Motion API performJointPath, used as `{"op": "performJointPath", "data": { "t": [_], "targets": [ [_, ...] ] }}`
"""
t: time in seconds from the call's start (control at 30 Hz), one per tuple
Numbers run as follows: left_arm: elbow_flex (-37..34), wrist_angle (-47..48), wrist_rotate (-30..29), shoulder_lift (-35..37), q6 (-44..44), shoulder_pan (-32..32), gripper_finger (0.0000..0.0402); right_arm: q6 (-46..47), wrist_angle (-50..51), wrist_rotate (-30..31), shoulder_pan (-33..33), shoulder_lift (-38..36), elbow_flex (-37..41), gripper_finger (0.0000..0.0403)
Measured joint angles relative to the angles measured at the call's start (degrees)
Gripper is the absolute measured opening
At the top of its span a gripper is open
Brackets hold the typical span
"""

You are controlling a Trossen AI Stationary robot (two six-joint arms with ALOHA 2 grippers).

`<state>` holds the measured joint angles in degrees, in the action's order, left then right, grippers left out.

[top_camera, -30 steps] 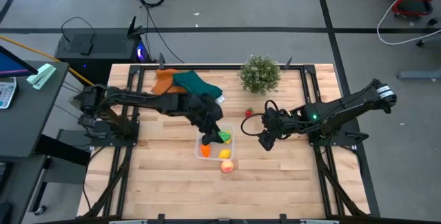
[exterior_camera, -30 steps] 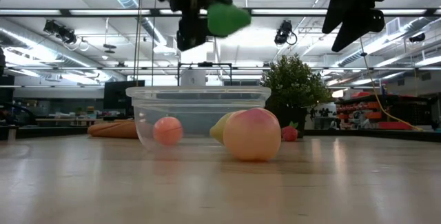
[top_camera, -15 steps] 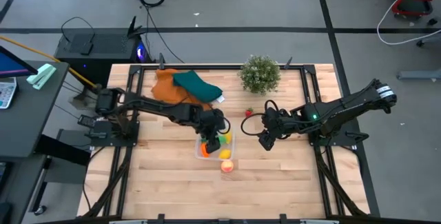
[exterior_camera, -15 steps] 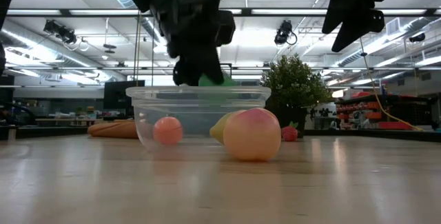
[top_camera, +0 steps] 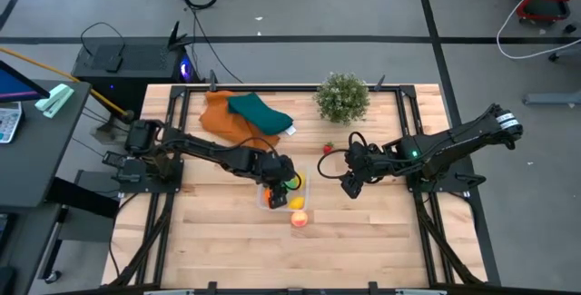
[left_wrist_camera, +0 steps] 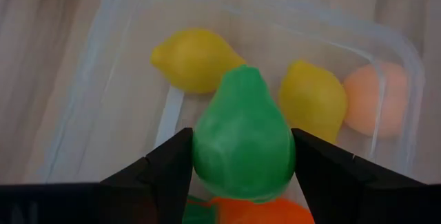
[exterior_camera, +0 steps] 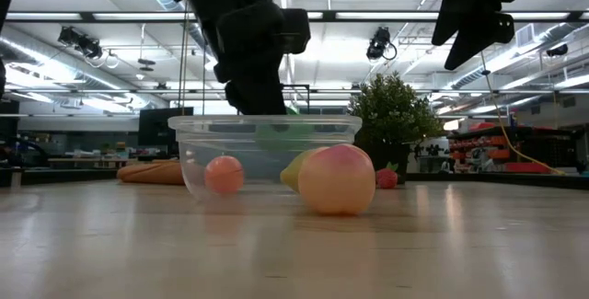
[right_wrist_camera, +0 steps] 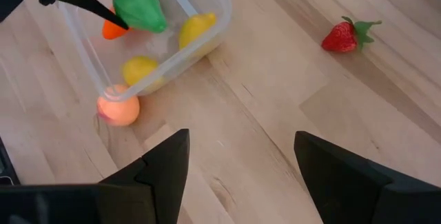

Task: Pick and placing Produce into tupperware
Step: Put the green pear into the transparent container

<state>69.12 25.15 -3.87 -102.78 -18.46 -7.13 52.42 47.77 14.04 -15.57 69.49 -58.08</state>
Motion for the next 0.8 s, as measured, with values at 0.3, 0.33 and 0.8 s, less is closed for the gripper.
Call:
{"op": "performJointPath", "data": {
  "t": [0.3, 0.33, 0.8],
  "targets": [
    [0.0, 0.54, -2.07, 0.0, 3.36, -0.18, 0.0233, -0.44, 0.0, 0.0, 0.02, 0.0, 0.0, 0.0229],
    [0.0, 0.59, -2.0, 0.0, 3.8, -0.07, 0.0234, -0.44, 0.0, 0.0, 0.02, 0.0, 0.0, 0.0229],
    [-0.02, 1.39, 0.71, -3.83, 4.13, 0.48, 0.0233, -0.56, 0.0, 0.02, 0.02, 0.0, 0.0, 0.0229]
  ]
}}
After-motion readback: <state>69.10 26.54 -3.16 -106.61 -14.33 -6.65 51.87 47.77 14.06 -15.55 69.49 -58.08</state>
